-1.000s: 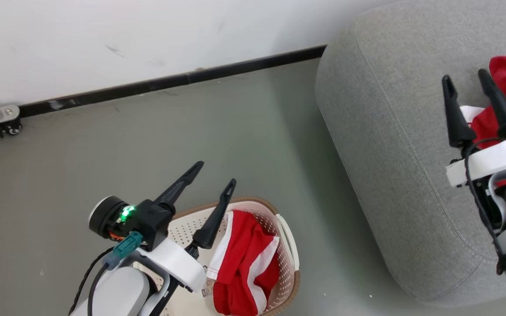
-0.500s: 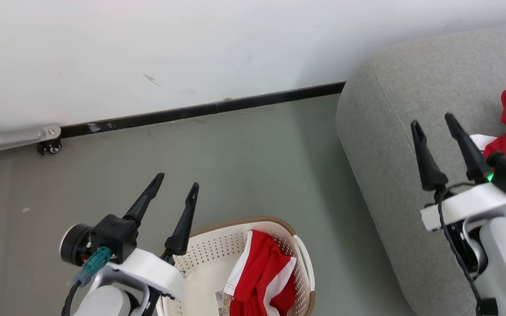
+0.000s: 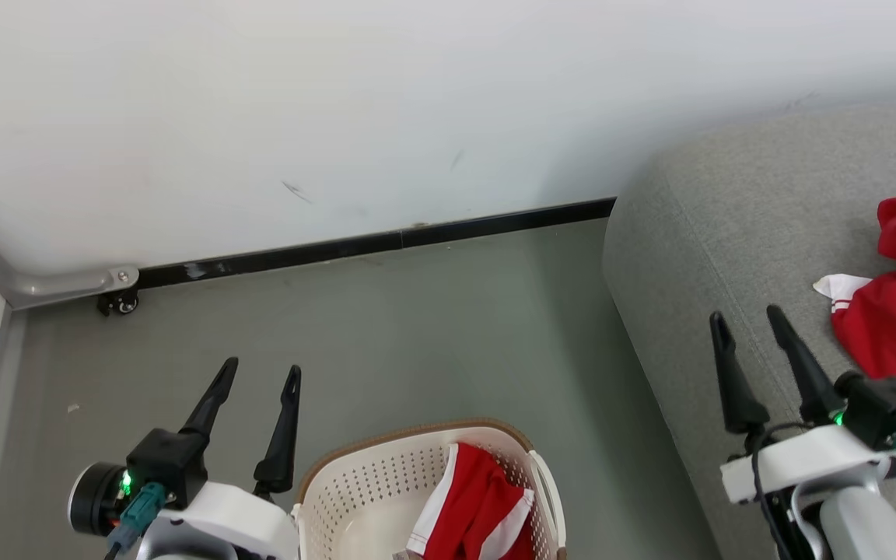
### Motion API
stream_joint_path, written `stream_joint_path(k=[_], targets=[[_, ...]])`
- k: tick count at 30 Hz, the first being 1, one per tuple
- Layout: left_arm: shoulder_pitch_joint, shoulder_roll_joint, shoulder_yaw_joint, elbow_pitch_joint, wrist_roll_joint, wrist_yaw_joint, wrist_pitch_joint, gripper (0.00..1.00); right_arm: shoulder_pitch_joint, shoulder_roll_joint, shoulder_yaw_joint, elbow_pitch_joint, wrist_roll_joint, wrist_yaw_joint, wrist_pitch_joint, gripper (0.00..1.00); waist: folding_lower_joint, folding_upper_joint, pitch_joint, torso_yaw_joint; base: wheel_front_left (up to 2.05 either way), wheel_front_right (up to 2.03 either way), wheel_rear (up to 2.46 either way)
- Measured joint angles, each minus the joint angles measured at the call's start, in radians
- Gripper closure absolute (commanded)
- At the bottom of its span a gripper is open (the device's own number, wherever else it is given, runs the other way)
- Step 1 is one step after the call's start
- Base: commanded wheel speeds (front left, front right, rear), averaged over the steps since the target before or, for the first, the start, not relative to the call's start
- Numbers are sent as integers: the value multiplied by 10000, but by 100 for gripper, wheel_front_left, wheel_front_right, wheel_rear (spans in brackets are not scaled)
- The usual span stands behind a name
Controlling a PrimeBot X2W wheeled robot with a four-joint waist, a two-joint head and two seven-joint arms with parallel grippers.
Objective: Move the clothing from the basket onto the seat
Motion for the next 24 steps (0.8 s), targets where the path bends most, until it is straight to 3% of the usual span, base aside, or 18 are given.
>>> stream_joint_path(k=[11,24], targets=[[733,-121,568,-12,242,600,0,0,1135,585,-259,-408,-742,0,2,0,0,0,-462,-86,0,0,0],[1468,-146,1106,-188,364,708,0,0,1933,934,-729,-1005,-1254,2,125,0,0,0,-788,-205,0,0,0]])
